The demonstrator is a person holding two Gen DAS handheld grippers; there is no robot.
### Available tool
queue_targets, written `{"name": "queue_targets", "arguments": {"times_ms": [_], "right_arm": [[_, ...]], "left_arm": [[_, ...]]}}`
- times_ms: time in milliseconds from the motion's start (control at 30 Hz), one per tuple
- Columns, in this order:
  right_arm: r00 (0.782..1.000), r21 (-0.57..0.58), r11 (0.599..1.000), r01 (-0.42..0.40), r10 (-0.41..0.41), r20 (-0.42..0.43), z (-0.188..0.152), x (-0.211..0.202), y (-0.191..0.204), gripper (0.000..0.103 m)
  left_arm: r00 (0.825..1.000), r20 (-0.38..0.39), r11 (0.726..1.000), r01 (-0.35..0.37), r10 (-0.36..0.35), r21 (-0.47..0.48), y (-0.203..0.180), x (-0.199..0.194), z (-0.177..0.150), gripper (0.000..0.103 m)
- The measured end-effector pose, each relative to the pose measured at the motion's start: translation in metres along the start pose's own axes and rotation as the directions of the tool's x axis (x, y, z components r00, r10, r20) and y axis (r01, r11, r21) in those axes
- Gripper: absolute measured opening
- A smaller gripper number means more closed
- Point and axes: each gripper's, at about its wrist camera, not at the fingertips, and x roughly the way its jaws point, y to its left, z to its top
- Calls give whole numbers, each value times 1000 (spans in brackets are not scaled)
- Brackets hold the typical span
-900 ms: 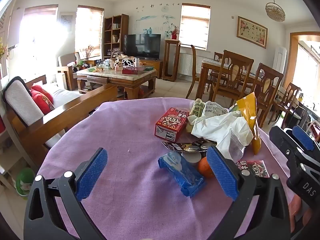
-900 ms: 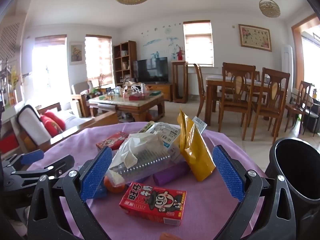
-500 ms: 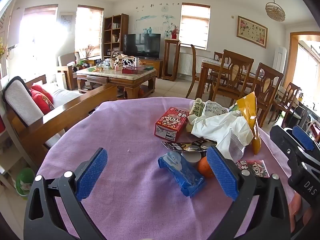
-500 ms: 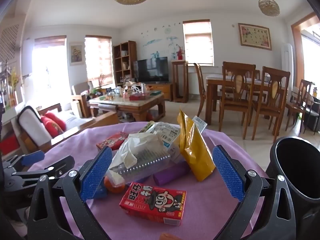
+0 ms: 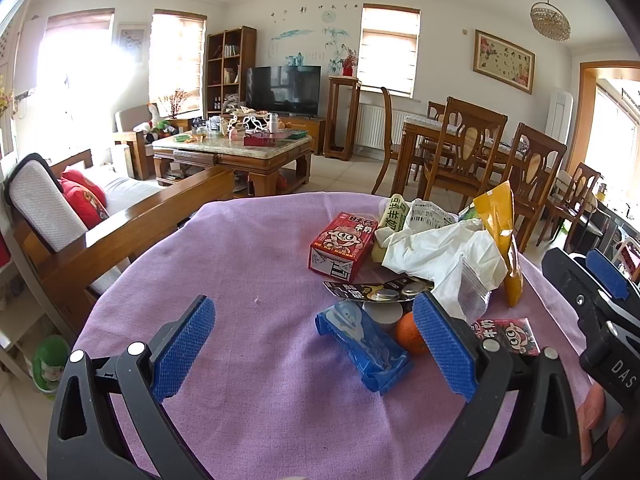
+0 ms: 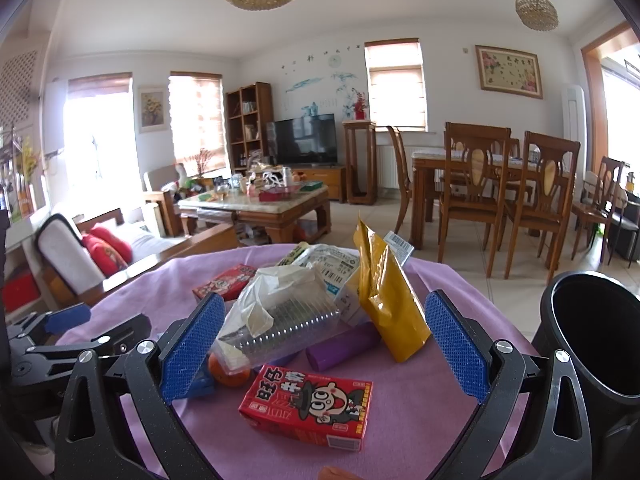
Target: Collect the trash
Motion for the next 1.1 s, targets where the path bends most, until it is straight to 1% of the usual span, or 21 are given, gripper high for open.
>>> {"name": "queue_targets", "arguments": {"times_ms": [1100], "right_arm": [[1000, 15, 1000, -5, 5, 0, 2, 2, -1, 99]], "left_arm": [[1000, -6, 1000, -4, 4, 4, 0, 0, 0, 98]]}}
